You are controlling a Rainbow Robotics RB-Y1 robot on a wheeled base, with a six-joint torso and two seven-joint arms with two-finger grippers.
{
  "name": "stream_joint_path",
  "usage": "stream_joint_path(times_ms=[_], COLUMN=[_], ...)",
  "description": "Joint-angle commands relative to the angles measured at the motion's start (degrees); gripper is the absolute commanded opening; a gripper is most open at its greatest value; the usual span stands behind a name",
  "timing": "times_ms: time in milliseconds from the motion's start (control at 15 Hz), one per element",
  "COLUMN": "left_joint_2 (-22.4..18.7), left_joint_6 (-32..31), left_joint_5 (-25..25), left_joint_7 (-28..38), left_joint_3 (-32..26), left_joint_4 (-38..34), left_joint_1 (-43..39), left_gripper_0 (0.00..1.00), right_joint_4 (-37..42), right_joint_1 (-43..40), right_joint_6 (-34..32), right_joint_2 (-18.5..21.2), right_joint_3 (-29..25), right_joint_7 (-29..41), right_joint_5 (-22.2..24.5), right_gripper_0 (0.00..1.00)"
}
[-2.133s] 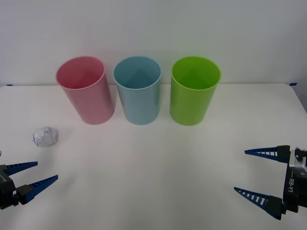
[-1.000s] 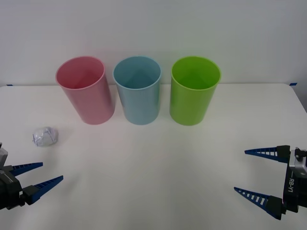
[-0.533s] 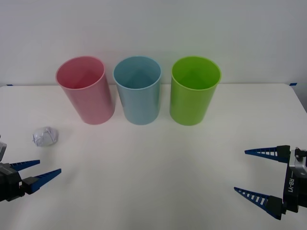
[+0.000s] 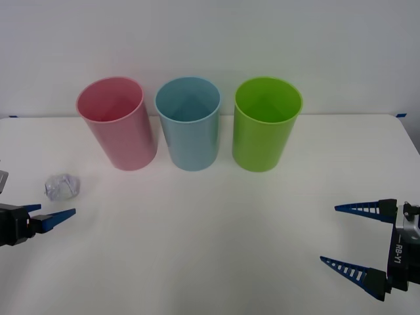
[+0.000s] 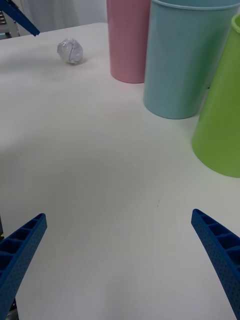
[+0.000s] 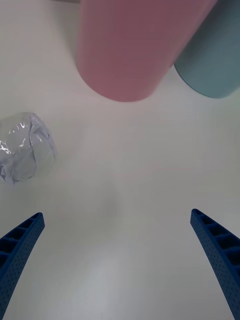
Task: Put cans in the blue bin and PET bottles in the pink bin and trash in the green bin.
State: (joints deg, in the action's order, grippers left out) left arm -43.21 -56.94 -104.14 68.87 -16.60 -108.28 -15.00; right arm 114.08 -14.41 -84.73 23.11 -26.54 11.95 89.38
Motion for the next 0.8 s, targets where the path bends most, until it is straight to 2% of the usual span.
stream_joint_path(times_ms=[67, 200, 333, 533, 800], left_joint_2=[-3.98, -5.39, -6.27, -10.14, -11.9], left_joint_6=[0.52, 0.52, 0.52, 1.13, 1.57], left_joint_5=[-5.63, -8.97, -9.85, -9.94, -8.8], left_joint_7=[6.63, 7.95, 8.04, 10.76, 10.85], left_joint_3=[3.86, 5.0, 6.32, 9.92, 13.0], left_joint_4=[-0.79, -0.44, 2.02, 5.98, 12.92], left_joint_1=[2.95, 4.62, 7.09, 10.51, 15.52], left_gripper_0=[1.0, 1.0, 1.0, 1.0, 1.0], right_joint_4=[0.0, 0.0, 0.0, 0.0, 0.0], right_joint_1=[0.0, 0.0, 0.0, 0.0, 0.0], right_joint_6=[0.0, 0.0, 0.0, 0.0, 0.0], right_joint_2=[0.0, 0.0, 0.0, 0.0, 0.0], right_joint_3=[0.0, 0.0, 0.0, 0.0, 0.0], right_joint_7=[0.0, 0.0, 0.0, 0.0, 0.0], right_joint_5=[0.0, 0.0, 0.0, 0.0, 0.0], right_gripper_0=[1.0, 1.0, 1.0, 1.0, 1.0])
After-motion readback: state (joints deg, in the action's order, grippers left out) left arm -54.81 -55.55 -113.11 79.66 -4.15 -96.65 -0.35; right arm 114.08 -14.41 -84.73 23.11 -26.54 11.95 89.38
